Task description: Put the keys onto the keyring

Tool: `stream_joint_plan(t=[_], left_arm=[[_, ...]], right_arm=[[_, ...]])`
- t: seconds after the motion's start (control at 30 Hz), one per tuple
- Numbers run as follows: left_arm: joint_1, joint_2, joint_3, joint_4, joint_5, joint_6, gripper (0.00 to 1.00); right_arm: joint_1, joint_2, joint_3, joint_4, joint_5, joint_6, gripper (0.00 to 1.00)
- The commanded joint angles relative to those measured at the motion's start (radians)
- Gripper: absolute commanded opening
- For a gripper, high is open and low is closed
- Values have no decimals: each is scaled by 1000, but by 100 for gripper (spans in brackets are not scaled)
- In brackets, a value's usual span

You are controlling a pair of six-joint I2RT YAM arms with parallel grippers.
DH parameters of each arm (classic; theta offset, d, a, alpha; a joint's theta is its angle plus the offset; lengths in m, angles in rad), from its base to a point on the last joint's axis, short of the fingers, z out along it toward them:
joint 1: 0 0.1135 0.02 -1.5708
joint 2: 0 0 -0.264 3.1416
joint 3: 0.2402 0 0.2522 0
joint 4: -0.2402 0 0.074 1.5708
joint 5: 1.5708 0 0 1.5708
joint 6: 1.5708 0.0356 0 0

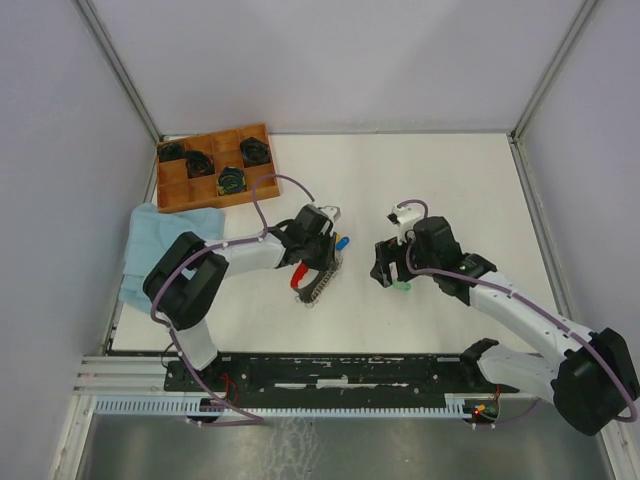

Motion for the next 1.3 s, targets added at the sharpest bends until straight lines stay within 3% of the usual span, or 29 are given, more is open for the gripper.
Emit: stream_joint_plan(t=[0.0,0.23,0.47,0.83,1.27], left_arm=[[-24,-104,-69,35,79,45,23],[-27,-242,-178,82,121,10,25],[-12,-347,-247,79,11,-47,30],[64,-319,-307,106,-15,-95,32],[64,-284,-317,77,-64,-76,32]], right_arm=[[8,25,10,75,-34,-19,87],[20,89,12,133,-79,-30,79],[39,185,22,222,-170,-41,64],[42,426,106,325,-244,-68,48],[42,613,206,370,-268,-65,47]])
